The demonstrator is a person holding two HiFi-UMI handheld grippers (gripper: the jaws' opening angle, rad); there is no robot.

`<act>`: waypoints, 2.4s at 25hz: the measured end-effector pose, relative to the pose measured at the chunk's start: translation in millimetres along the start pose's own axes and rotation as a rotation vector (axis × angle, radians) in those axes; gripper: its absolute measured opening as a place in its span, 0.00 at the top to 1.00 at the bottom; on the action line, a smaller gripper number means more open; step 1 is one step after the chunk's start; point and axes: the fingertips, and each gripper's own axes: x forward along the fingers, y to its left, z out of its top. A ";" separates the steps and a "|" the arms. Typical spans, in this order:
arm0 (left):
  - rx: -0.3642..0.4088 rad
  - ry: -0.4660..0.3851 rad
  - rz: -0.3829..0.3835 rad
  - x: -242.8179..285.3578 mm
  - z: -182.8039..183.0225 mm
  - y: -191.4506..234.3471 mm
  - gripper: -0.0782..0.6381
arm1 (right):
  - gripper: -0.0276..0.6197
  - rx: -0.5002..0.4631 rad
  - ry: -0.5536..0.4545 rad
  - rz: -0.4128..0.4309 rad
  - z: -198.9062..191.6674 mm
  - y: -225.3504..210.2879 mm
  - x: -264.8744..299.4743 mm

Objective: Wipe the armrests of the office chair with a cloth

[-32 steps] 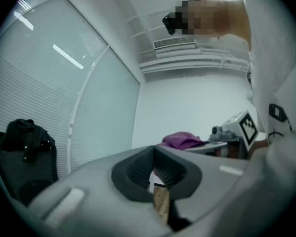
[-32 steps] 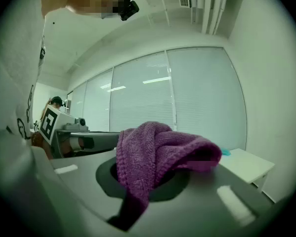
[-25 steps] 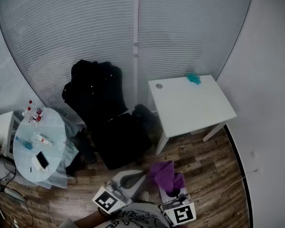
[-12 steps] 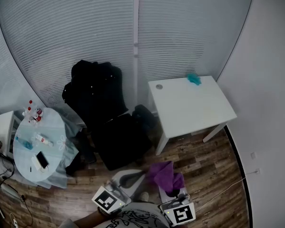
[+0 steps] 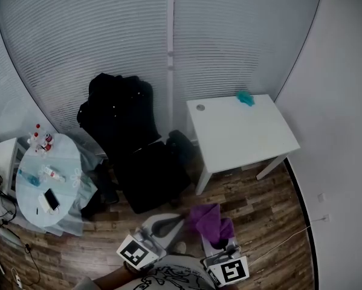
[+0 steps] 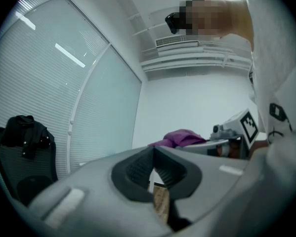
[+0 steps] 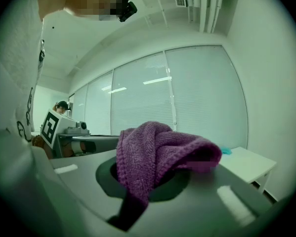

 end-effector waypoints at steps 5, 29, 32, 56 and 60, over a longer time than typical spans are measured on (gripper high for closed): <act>-0.007 0.007 0.001 10.1 -4.2 -11.2 0.89 | 0.91 0.002 0.011 0.003 -4.7 -9.8 -11.4; -0.012 -0.011 0.011 54.1 -7.3 63.7 0.89 | 0.91 0.007 0.010 0.011 -5.8 -54.4 64.3; -0.017 -0.005 0.013 64.0 -7.2 89.5 0.89 | 0.91 0.006 0.020 0.017 -5.4 -63.7 90.1; -0.040 0.019 -0.010 134.0 7.3 310.2 0.89 | 0.91 -0.011 0.047 0.011 16.3 -135.1 316.4; -0.044 0.017 -0.021 141.9 12.0 332.6 0.89 | 0.91 -0.019 0.044 0.011 20.7 -142.6 340.5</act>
